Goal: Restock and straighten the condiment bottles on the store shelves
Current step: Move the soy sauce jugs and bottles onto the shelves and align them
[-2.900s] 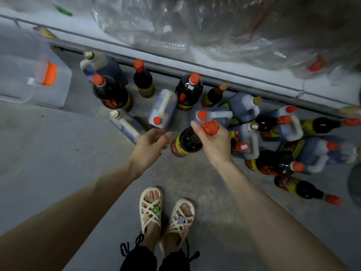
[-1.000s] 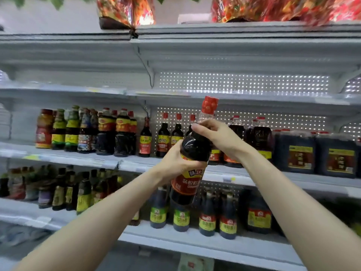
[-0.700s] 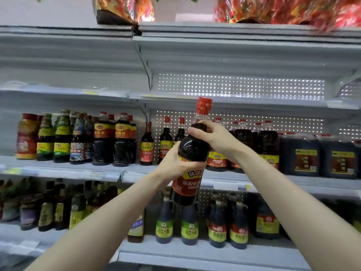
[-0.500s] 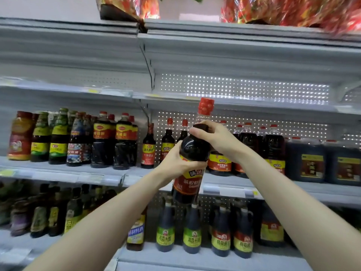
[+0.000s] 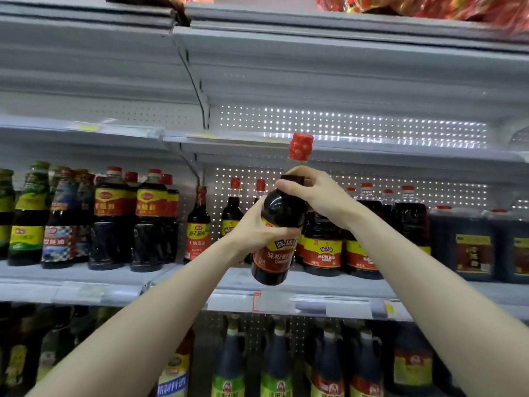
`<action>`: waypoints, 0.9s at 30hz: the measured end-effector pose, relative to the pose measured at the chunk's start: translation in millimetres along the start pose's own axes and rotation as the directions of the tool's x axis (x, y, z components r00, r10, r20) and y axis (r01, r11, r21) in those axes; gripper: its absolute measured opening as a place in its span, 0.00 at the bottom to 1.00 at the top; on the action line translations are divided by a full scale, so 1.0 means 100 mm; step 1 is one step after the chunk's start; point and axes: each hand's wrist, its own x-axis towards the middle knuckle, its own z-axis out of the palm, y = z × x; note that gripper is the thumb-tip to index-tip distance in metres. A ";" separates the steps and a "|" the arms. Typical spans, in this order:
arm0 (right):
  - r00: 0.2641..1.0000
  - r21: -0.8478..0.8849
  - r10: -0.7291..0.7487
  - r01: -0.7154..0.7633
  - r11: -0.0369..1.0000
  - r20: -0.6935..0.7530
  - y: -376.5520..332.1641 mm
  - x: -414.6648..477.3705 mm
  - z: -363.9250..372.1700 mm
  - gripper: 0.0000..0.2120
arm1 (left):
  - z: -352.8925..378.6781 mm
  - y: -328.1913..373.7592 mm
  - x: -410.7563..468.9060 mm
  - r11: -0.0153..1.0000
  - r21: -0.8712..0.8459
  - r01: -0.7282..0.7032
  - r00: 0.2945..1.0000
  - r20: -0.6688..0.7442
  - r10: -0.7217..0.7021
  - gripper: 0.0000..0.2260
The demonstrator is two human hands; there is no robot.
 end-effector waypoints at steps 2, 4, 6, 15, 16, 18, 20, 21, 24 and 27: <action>1.000 -0.003 0.007 -0.007 1.000 0.001 0.14 0.09 -0.01 0.15 | 0.01 -0.11 0.14 1.000 0.009 0.008 1.000 -0.002 -0.008 0.28; 1.000 -0.014 0.019 -0.019 1.000 0.004 0.38 0.23 -0.05 0.16 | 0.09 -0.32 0.35 1.000 -0.003 0.010 1.000 0.000 -0.010 0.28; 1.000 -0.031 0.025 -0.024 0.999 0.008 0.57 0.33 -0.06 0.16 | 0.14 -0.45 0.48 1.000 -0.013 0.028 1.000 0.000 -0.028 0.27; 0.997 -0.052 0.071 -0.070 0.996 0.030 1.32 0.68 -0.17 0.18 | 0.43 -0.99 1.02 0.997 -0.042 0.066 0.998 0.026 -0.065 0.28; 0.996 -0.042 0.080 -0.079 0.996 0.030 1.38 0.71 -0.17 0.19 | 0.43 -1.02 1.06 0.997 -0.039 0.069 0.997 0.029 -0.068 0.27; 0.996 -0.014 0.082 -0.082 0.997 0.041 1.44 0.76 -0.17 0.11 | 0.43 -1.05 1.11 0.996 -0.039 0.076 0.996 0.044 -0.075 0.23; 0.997 -0.001 0.073 -0.073 0.997 0.039 1.50 0.83 -0.15 0.04 | 0.41 -1.08 1.17 0.996 -0.031 0.085 0.995 0.060 -0.083 0.22; 0.997 -0.005 0.072 -0.071 0.997 0.032 1.51 0.85 -0.14 0.04 | 0.40 -1.09 1.19 0.995 -0.032 0.092 0.994 0.066 -0.090 0.21; 0.997 0.005 0.081 -0.081 0.997 0.012 1.59 0.92 -0.09 0.08 | 0.36 -1.16 1.26 0.992 -0.024 0.122 0.990 0.073 -0.120 0.20; 0.994 0.020 0.114 -0.113 0.993 -0.002 1.70 0.97 -0.04 0.14 | 0.35 -1.24 1.33 0.986 -0.046 0.162 0.984 0.078 -0.159 0.17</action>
